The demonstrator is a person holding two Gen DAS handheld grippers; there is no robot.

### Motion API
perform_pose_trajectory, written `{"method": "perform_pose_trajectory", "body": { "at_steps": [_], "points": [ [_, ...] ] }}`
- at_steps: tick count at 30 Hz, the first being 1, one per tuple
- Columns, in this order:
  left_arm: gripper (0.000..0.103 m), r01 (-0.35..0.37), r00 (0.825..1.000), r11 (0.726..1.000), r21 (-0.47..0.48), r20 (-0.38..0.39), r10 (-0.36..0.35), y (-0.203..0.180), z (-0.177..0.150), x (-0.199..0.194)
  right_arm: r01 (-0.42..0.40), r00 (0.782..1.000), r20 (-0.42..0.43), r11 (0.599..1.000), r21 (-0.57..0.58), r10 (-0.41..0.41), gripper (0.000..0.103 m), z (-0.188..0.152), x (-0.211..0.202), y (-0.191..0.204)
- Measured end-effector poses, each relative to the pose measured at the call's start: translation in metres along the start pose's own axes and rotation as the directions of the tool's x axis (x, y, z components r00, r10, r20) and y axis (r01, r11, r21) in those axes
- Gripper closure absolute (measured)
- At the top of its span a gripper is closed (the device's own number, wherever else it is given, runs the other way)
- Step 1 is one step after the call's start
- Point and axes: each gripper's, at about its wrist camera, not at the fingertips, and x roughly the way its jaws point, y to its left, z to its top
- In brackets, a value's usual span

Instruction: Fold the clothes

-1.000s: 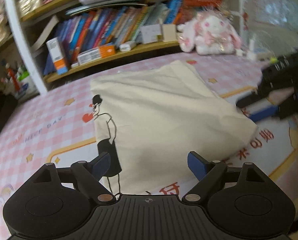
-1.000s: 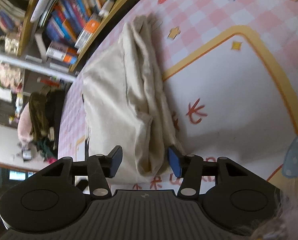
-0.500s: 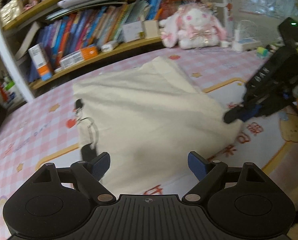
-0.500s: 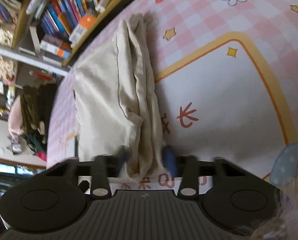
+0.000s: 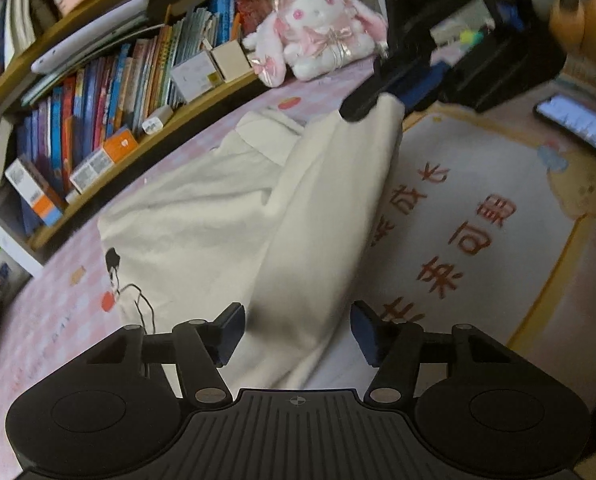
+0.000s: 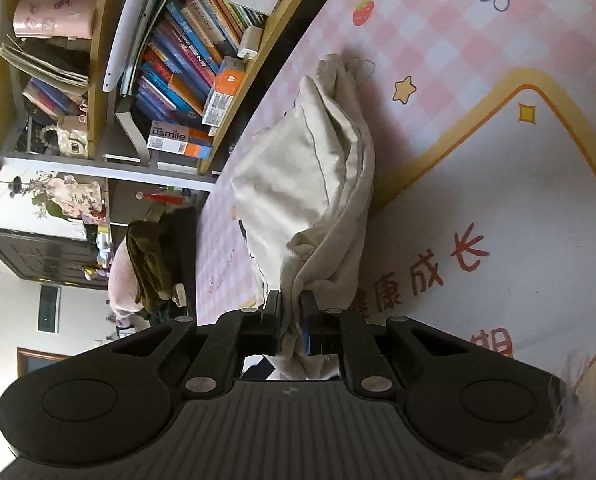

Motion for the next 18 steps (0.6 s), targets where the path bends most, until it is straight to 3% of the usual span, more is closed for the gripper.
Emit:
{"method": "perform_pose_trajectory", "body": {
  "at_steps": [4,6,8,11,12,13,15,17,18],
  "points": [
    [0.047,-0.017,1.000,0.998,0.057,0.009,0.016,-0.009,-0.001,0.005,0.008,1.000,0.000,1.000,-0.010,-0.008,0.094,-0.001,-0.002,0.000],
    [0.070,-0.031,0.999,0.997,0.077,0.015,0.030,-0.011,-0.001,0.006,0.022,1.000,0.000,1.000,-0.019,-0.022,0.094,-0.002,-0.003,-0.001],
    [0.081,-0.040,0.999,0.997,0.066,0.013,0.039,-0.007,-0.001,0.008,0.049,0.999,-0.001,0.998,-0.043,-0.049,0.094,-0.004,-0.003,0.000],
    [0.087,-0.024,0.999,0.999,0.034,0.022,0.023,0.002,0.001,0.007,0.121,0.993,0.019,0.982,-0.145,-0.120,0.088,-0.008,-0.006,0.007],
    [0.087,-0.020,0.999,0.999,0.033,0.026,0.020,0.003,0.002,0.006,0.162,0.987,0.037,0.964,-0.212,-0.157,0.080,-0.010,-0.007,0.013],
    [0.087,-0.013,0.999,0.999,0.033,0.031,0.012,0.004,0.003,0.005,0.203,0.979,0.059,0.938,-0.280,-0.194,0.064,-0.013,-0.008,0.018],
    [0.087,0.000,0.999,0.999,0.033,0.032,-0.001,0.005,0.005,0.004,0.287,0.958,0.117,0.837,-0.466,-0.263,0.059,-0.021,-0.009,0.037],
    [0.087,0.016,1.000,1.000,0.026,0.026,-0.016,0.008,0.006,0.005,0.328,0.940,0.158,0.672,-0.664,-0.302,0.052,-0.034,-0.004,0.056],
    [0.087,0.023,0.999,1.000,0.022,0.024,-0.023,0.008,0.007,0.005,0.328,0.935,0.171,0.575,-0.749,-0.311,0.042,-0.043,-0.001,0.064]
  ]
}}
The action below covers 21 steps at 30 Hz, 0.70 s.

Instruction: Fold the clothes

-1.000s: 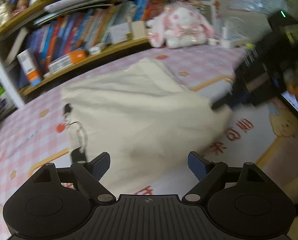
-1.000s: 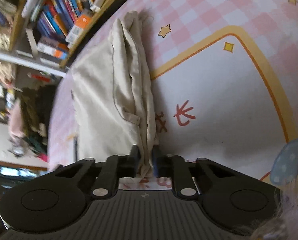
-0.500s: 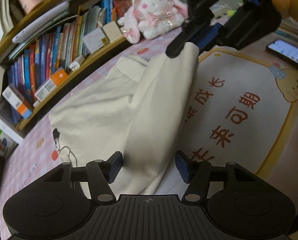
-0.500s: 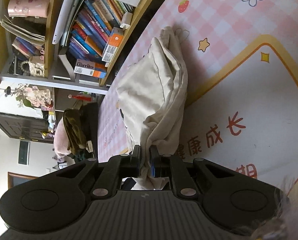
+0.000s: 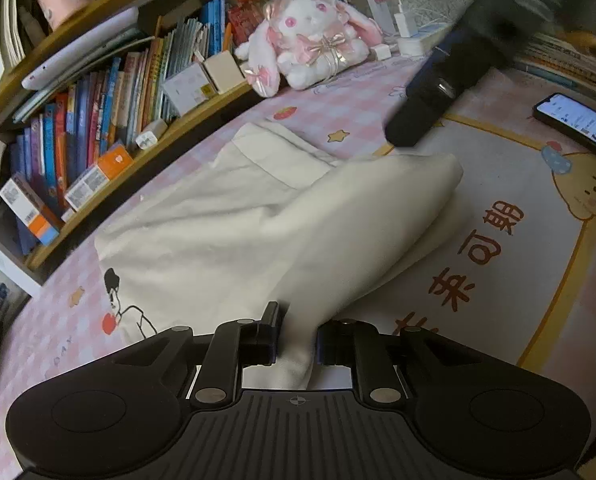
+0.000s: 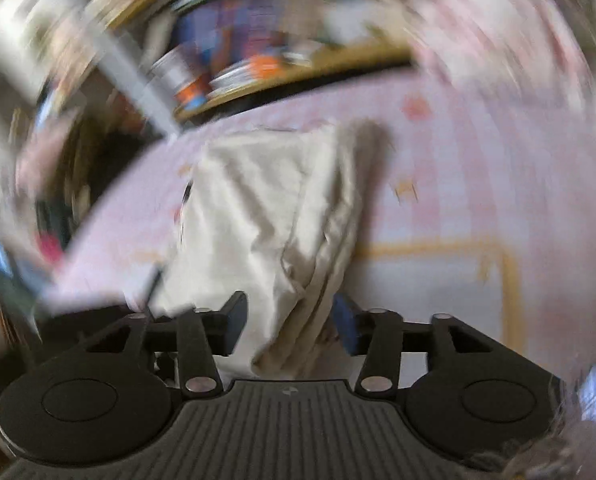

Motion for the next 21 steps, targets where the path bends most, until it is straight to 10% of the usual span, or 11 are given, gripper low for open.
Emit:
{"method": "perform_pose_trajectory", "body": {
  "at_steps": [7,15,21],
  "points": [
    [0.086,0.033,0.999,0.999,-0.036,-0.003,-0.033,0.007,0.004,0.002,-0.017,0.998,-0.052,0.772,-0.636,-0.021,0.019,-0.018,0.023,0.073],
    [0.086,0.042,0.999,0.997,-0.063,0.001,-0.042,0.009,0.005,0.000,0.020,0.995,-0.045,0.622,-0.782,-0.088,0.019,-0.049,0.067,0.099],
    [0.083,0.045,0.999,0.997,-0.057,0.004,-0.045,0.009,0.003,0.000,0.110,0.986,0.012,0.588,-0.801,-0.167,0.027,-0.049,0.076,0.092]
  ]
}}
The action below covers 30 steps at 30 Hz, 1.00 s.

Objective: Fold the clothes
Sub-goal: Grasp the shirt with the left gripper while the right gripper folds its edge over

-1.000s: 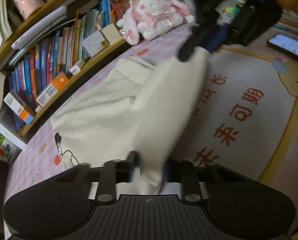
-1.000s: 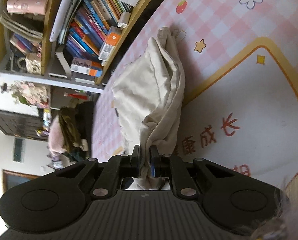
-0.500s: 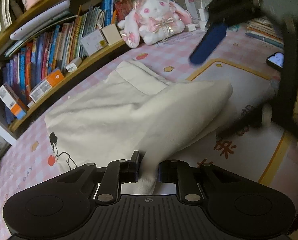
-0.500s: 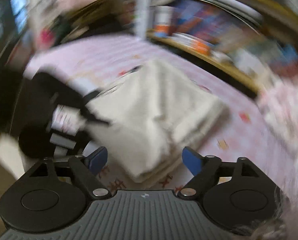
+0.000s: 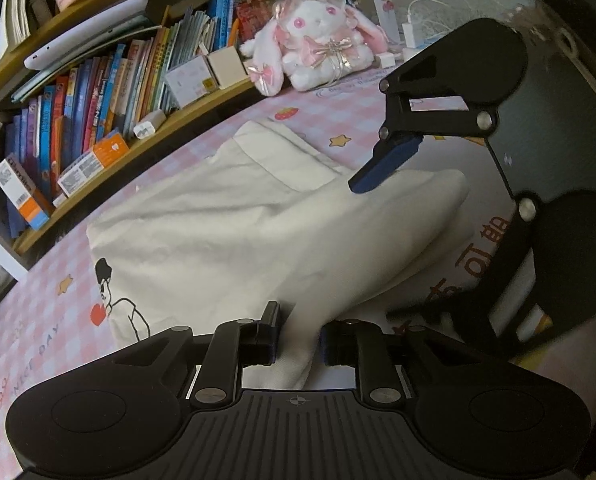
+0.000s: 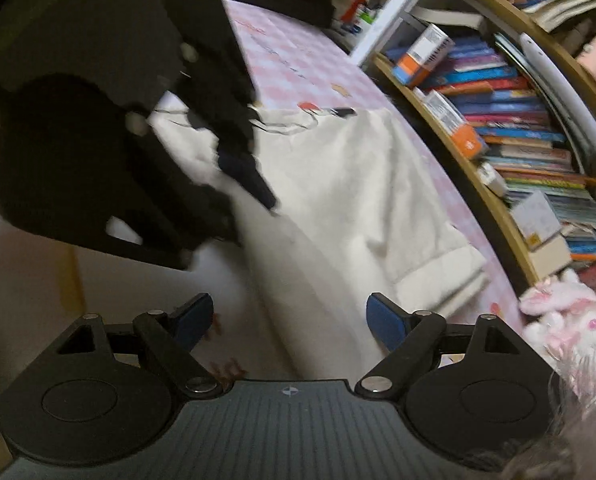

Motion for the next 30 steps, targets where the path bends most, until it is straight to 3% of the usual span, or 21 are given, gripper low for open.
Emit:
{"method": "perform_pose_trajectory", "body": {
  "at_steps": [3,5,7,10,18,30],
  "points": [
    [0.081,0.001,1.000,1.000,0.006,0.000,-0.001,-0.001,-0.001,0.000,0.019,1.000,-0.014,1.000,0.009,-0.019,0.055,-0.002,0.000,-0.004],
    [0.081,0.000,1.000,1.000,0.013,0.002,0.000,-0.001,-0.002,0.000,0.010,1.000,-0.011,1.000,0.027,-0.009,0.063,-0.003,-0.002,-0.008],
    [0.080,-0.006,1.000,1.000,0.022,-0.001,0.006,-0.001,-0.003,-0.001,-0.018,1.000,0.000,0.998,0.064,0.018,0.080,-0.002,-0.005,-0.013],
    [0.079,-0.027,1.000,0.999,0.034,-0.006,0.027,-0.002,-0.006,-0.002,-0.025,1.000,0.021,0.994,0.110,0.023,0.089,0.001,-0.011,-0.020],
    [0.079,-0.091,0.995,0.995,0.031,-0.038,0.092,0.007,-0.020,-0.005,0.004,0.997,0.071,0.991,0.131,-0.014,0.092,0.014,-0.024,-0.028],
    [0.079,-0.167,0.983,0.986,0.025,-0.071,0.169,0.019,-0.038,-0.009,0.007,0.999,0.048,0.991,0.131,-0.013,0.092,0.013,-0.023,-0.026]
  ]
}}
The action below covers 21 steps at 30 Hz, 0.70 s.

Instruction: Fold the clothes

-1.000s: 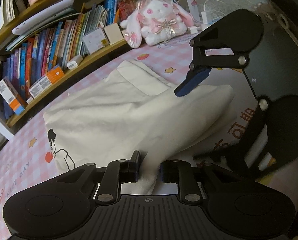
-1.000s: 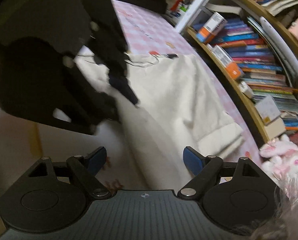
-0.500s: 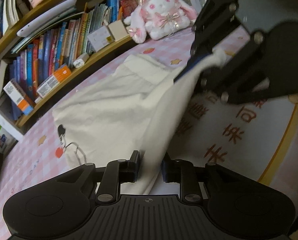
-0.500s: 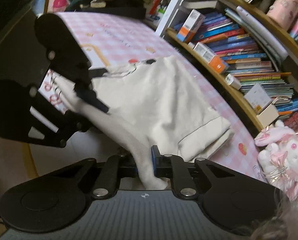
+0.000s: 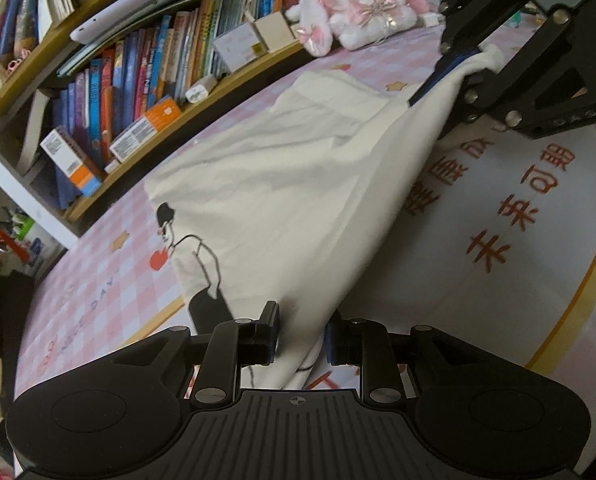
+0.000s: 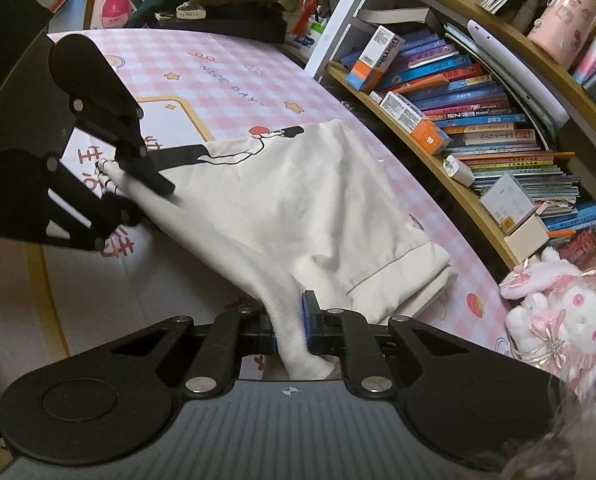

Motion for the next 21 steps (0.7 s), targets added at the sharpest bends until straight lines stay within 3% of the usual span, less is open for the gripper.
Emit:
{"method": "perform_pose_trajectory", "body": {
  "at_steps": [6,10,12,14,17,21],
  "points": [
    [0.079,-0.067,0.998,0.996,0.058,0.017,0.066,-0.009,-0.004,-0.004,0.003,1.000,-0.027,1.000,-0.013,-0.004,0.091,-0.006,0.004,0.006],
    [0.079,-0.093,0.996,0.988,0.121,0.021,0.091,-0.013,-0.005,-0.005,0.027,0.998,-0.050,0.998,-0.058,-0.030,0.077,-0.014,0.007,0.015],
    [0.079,-0.098,0.995,0.985,0.139,0.025,0.096,-0.013,-0.007,-0.007,0.033,0.997,-0.064,0.994,-0.104,-0.039,0.075,-0.018,0.009,0.022],
    [0.078,-0.108,0.994,0.981,0.159,0.031,0.105,-0.013,-0.008,-0.006,0.042,0.996,-0.072,0.988,-0.151,-0.053,0.075,-0.022,0.010,0.030],
    [0.066,-0.158,0.987,0.965,0.211,0.050,0.151,-0.017,-0.010,-0.006,0.083,0.993,-0.069,0.971,-0.226,-0.100,0.076,-0.026,0.013,0.042],
    [0.066,-0.167,0.985,0.951,0.261,0.076,0.152,-0.015,-0.013,-0.006,0.135,0.985,-0.064,0.941,-0.310,-0.162,0.080,-0.031,0.018,0.057]
  ]
}}
